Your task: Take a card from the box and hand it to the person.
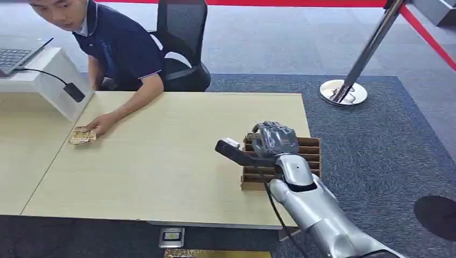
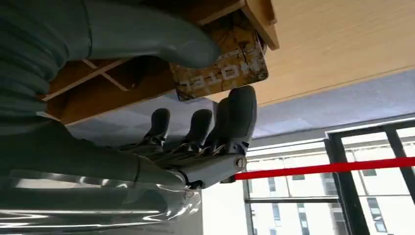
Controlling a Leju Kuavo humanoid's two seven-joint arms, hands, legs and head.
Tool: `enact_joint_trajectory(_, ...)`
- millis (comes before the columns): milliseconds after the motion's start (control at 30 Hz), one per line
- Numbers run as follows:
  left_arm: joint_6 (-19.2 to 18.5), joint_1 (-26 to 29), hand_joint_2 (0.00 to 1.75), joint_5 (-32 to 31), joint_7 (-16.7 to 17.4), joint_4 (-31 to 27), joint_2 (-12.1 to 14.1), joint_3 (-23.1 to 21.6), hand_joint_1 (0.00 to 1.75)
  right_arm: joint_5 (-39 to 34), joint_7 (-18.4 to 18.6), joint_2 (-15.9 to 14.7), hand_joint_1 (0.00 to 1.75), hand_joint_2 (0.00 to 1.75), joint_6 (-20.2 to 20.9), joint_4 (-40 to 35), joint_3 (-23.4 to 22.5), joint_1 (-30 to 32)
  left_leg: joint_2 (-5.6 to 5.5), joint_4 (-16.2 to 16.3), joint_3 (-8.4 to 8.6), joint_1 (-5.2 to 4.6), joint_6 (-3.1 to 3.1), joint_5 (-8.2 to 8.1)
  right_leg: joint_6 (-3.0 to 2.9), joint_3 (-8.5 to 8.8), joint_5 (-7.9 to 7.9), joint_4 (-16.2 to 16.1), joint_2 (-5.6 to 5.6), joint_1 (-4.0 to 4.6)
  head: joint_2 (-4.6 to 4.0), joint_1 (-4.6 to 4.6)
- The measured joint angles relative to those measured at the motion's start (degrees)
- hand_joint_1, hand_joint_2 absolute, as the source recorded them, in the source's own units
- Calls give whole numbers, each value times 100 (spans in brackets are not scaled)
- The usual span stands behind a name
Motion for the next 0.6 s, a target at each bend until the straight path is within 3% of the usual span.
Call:
enact_joint_trajectory(533, 0, 0, 0, 0, -13, 0, 0, 0, 0, 24, -4, 26, 91, 175, -129, 118, 2, -11, 0, 0, 1, 0, 0, 0, 0, 0, 0, 0, 0, 0, 0, 0)
enact_joint_trajectory(567, 0, 0, 0, 0, -18, 0, 0, 0, 0, 35, -4, 26, 93, 175, -133, 99, 2, -2, 0, 0, 1, 0, 0, 0, 0, 0, 0, 0, 0, 0, 0, 0)
enact_joint_trajectory(600, 0, 0, 0, 0, -22, 0, 0, 0, 0, 39, -2, 26, 108, 175, -138, 87, 2, 5, 0, 0, 1, 0, 0, 0, 0, 0, 0, 0, 0, 0, 0, 0)
